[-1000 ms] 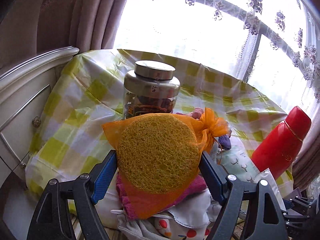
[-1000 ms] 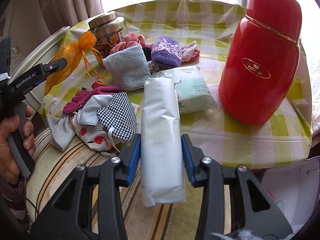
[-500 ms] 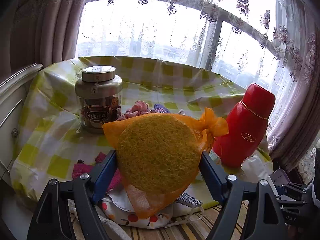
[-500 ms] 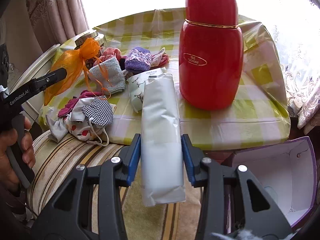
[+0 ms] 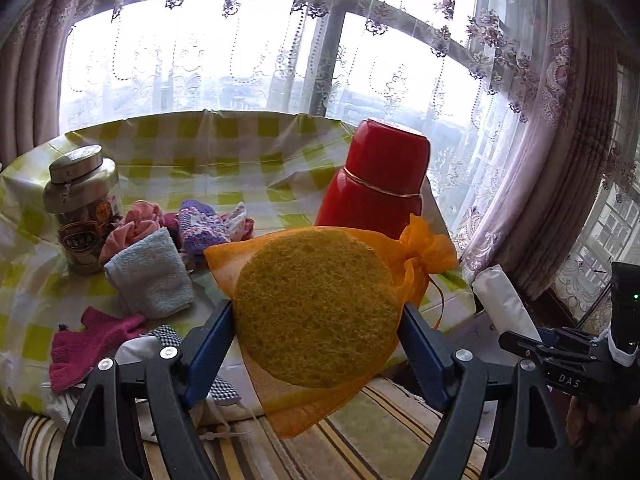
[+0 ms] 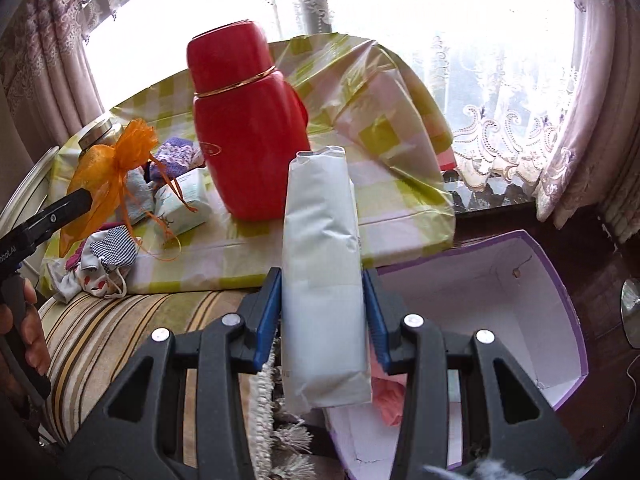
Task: Organize soft objects
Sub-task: 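Carry both items over the white box and open both grippers to release them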
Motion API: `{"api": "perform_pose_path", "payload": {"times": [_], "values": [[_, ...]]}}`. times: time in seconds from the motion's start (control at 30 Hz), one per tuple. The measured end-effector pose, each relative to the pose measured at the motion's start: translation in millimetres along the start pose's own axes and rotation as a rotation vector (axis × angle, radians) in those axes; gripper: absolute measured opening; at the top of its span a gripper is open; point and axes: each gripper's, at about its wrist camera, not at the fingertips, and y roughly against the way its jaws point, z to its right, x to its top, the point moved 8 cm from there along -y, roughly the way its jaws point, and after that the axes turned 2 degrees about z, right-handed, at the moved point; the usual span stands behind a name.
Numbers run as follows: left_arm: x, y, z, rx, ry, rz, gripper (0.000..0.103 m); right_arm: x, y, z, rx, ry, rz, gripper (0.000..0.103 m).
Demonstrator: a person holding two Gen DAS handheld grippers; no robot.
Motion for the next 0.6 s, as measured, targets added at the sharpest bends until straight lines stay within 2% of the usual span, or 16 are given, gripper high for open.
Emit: {"api": "perform_pose_path", "payload": {"times": [0.27, 0.6], "values": [[-16.9, -21.5, 85.0, -0.159, -0.079, -0.085, 0.081, 0.4, 16.7, 74.6, -0.106, -0.105, 0.027, 0.044], [-52.1, -35.1, 176.3, -0.329, -0.165, -0.214, 0.081, -4.9, 36.4, 136.6, -0.193, -0.186, 0.055, 0.044]]}}
